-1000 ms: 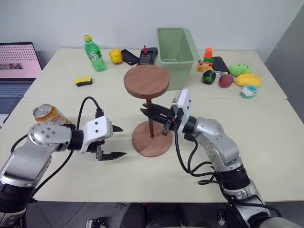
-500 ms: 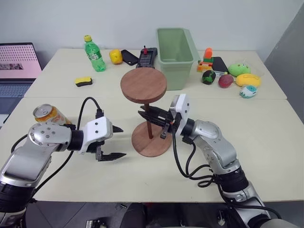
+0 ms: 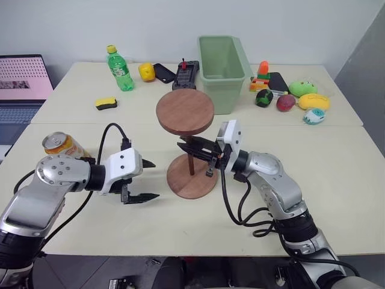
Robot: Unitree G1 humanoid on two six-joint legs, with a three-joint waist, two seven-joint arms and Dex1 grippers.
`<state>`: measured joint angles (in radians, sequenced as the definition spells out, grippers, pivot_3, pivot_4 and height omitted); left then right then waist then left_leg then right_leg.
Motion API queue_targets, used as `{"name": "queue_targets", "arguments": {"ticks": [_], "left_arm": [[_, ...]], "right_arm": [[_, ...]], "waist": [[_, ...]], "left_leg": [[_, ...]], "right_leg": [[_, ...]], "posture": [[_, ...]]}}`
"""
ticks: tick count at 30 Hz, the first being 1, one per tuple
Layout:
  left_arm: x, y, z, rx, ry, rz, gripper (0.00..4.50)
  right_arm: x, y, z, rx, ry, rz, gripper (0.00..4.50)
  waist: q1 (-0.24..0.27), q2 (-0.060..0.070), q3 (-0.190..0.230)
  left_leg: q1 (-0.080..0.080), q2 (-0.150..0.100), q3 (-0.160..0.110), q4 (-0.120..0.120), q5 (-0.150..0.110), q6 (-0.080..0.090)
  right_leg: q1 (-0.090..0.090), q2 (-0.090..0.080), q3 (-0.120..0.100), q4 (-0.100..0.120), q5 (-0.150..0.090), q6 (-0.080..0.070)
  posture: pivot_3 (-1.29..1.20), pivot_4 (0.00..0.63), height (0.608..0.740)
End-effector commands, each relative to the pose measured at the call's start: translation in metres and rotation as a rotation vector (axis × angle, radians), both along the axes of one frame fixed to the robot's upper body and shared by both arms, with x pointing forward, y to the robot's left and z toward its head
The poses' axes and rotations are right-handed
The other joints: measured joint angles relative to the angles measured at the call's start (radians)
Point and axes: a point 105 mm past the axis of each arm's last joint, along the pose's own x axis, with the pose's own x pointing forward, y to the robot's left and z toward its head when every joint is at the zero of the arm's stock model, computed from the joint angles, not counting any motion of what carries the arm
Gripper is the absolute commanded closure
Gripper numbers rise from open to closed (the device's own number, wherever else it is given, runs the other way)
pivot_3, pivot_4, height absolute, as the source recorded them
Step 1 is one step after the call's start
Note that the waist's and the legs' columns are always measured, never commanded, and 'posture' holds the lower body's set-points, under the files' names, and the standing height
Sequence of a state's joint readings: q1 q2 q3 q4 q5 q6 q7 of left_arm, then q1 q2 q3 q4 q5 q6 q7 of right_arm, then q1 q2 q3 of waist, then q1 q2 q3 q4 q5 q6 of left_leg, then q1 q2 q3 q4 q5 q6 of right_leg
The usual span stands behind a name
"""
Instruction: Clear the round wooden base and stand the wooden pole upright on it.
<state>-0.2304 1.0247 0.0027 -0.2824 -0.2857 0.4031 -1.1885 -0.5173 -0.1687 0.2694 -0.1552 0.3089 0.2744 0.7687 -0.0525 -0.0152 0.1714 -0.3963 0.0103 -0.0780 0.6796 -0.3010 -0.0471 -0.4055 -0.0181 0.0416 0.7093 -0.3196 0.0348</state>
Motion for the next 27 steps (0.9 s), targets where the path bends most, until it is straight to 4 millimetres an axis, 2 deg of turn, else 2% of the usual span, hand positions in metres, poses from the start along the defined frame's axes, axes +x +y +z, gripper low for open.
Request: {"name": "queue_targets", "arguments": {"ticks": [1,5,10,17,19,21,24,27], "left_arm": [[0.001,-0.003,0.006,0.01,-0.04,-0.023,0.0],[0.002,-0.003,0.006,0.008,-0.041,-0.022,0.0],[0.003,-0.003,0.007,0.0,-0.041,-0.014,0.0],[0.002,-0.003,0.006,-0.005,-0.04,-0.009,0.0],[0.001,-0.003,0.005,-0.006,-0.039,-0.007,0.0],[0.001,-0.003,0.005,-0.009,-0.038,-0.006,0.0],[0.0,-0.003,0.005,-0.011,-0.039,-0.007,0.0],[0.0,-0.004,0.005,-0.015,-0.043,-0.007,0.0]], "right_arm": [[-0.001,0.003,-0.018,-0.057,0.053,0.005,4.26],[0.005,0.005,-0.023,-0.07,0.076,-0.028,4.26],[0.018,0.004,-0.045,-0.135,0.139,-0.096,4.26],[0.02,-0.003,-0.068,-0.195,0.188,-0.122,4.26],[0.021,-0.006,-0.075,-0.206,0.202,-0.131,4.26],[0.02,-0.006,-0.075,-0.202,0.209,-0.126,4.26],[0.017,-0.002,-0.064,-0.171,0.196,-0.113,4.26],[0.016,0.003,-0.051,-0.149,0.177,-0.102,4.26]], "waist": [[0.0,0.0,0.0],[0.0,0.0,0.0],[0.0,0.0,-0.001],[0.0,0.0,-0.007],[0.0,0.001,-0.007],[0.001,0.001,-0.007],[0.002,0.001,-0.008],[0.002,0.002,-0.008]], "left_leg": [[0.0,0.0,0.0,0.0,0.0,0.0],[0.0,0.0,0.0,0.0,0.0,0.0],[0.003,0.0,0.001,0.0,0.0,0.0],[0.006,0.0,0.001,0.0,0.0,0.0],[0.012,0.0,0.001,-0.001,0.0,0.0],[0.022,0.0,0.0,-0.004,0.0,0.001],[0.032,0.0,0.0,-0.008,-0.001,0.001],[0.034,0.001,0.0,-0.011,-0.001,0.001]], "right_leg": [[0.0,0.0,0.0,0.0,0.0,0.0],[0.0,0.0,0.0,0.0,0.0,0.0],[0.001,0.0,0.001,0.002,0.0,0.0],[0.004,0.0,0.001,0.002,0.0,0.0],[0.01,0.001,0.001,0.001,0.0,0.0],[0.021,0.001,0.0,-0.003,-0.001,-0.001],[0.032,0.003,0.0,-0.008,-0.002,-0.001],[0.033,0.003,0.0,-0.011,-0.002,-0.001]], "posture": [[0.0,0.15,0.74],[0.0,0.15,0.74],[0.0,0.15,0.74],[0.0,0.15,0.74],[0.0,0.15,0.74],[0.0,0.15,0.74],[0.0,0.15,0.74],[0.0,0.15,0.74]]}}
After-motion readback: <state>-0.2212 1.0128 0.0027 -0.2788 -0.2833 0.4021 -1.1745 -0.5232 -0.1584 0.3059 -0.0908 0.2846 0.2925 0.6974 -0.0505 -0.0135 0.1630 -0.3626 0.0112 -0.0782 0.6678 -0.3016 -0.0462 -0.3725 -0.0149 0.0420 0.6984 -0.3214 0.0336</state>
